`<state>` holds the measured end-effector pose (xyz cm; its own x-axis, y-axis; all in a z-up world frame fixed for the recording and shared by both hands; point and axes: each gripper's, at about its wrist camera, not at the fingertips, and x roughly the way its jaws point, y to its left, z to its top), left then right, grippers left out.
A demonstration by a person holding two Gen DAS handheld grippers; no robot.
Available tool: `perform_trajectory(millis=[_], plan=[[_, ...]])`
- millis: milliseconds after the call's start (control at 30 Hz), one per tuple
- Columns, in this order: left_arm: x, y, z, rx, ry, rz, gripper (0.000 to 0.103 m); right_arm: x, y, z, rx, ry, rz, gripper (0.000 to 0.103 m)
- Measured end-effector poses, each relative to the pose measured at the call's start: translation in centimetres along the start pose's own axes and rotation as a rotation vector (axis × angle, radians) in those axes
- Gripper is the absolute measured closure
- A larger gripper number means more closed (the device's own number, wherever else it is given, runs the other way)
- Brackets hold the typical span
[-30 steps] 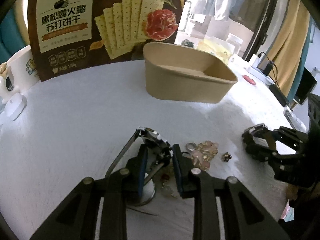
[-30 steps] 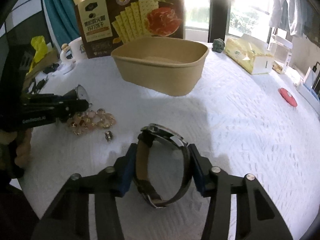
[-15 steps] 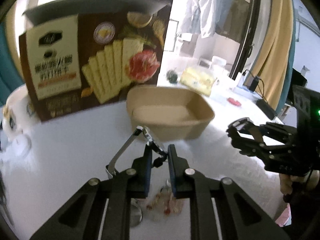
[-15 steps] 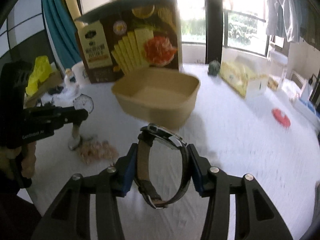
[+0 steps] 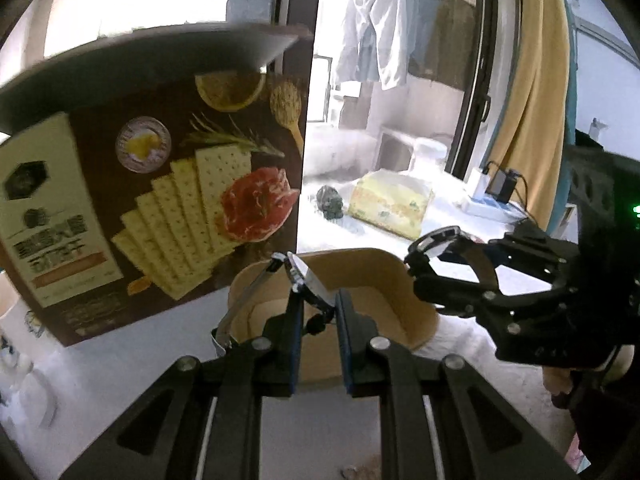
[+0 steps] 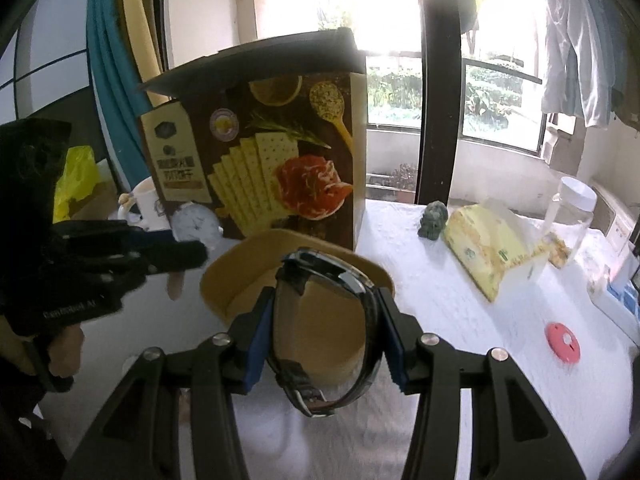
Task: Organize jewelry
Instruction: 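Lower both held watches into the kraft bowl and open both tools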
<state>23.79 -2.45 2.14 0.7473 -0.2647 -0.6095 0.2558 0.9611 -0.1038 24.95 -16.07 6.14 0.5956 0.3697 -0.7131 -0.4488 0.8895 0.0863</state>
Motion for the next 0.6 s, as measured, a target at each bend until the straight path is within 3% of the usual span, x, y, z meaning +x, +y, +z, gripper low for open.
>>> perform_trajectory(millis=[100, 167, 233, 267, 333, 600], plan=[[1.9, 0.5, 0.3, -0.01, 0.045, -0.015, 0.084, 1.4, -0.4, 0.4, 0.019, 0.007, 0.005, 0.054], [2.7, 0.9, 0.4, -0.031, 0.065, -0.021, 0.068, 2.1, -0.8, 0.4, 0.033, 0.011, 0.003, 0.051], [2.8, 1.4, 0.3, -0.059, 0.06, -0.013, 0.027, 2.5, -1.0, 0.4, 0.042, 0.014, 0.0, 0.048], [2.7, 1.7, 0.2, -0.073, 0.051, -0.011, 0.02, 2.7, -1.1, 0.4, 0.045, 0.016, -0.003, 0.048], [2.2, 2.2, 0.1, -0.099, 0.034, -0.01, 0.02, 2.8, -1.3, 0.3, 0.048, 0.013, -0.007, 0.043], [-1.2, 3.1, -1.1, -0.116, -0.013, 0.049, 0.02, 1.8, -1.0, -0.1, 0.054, 0.011, -0.035, 0.042]])
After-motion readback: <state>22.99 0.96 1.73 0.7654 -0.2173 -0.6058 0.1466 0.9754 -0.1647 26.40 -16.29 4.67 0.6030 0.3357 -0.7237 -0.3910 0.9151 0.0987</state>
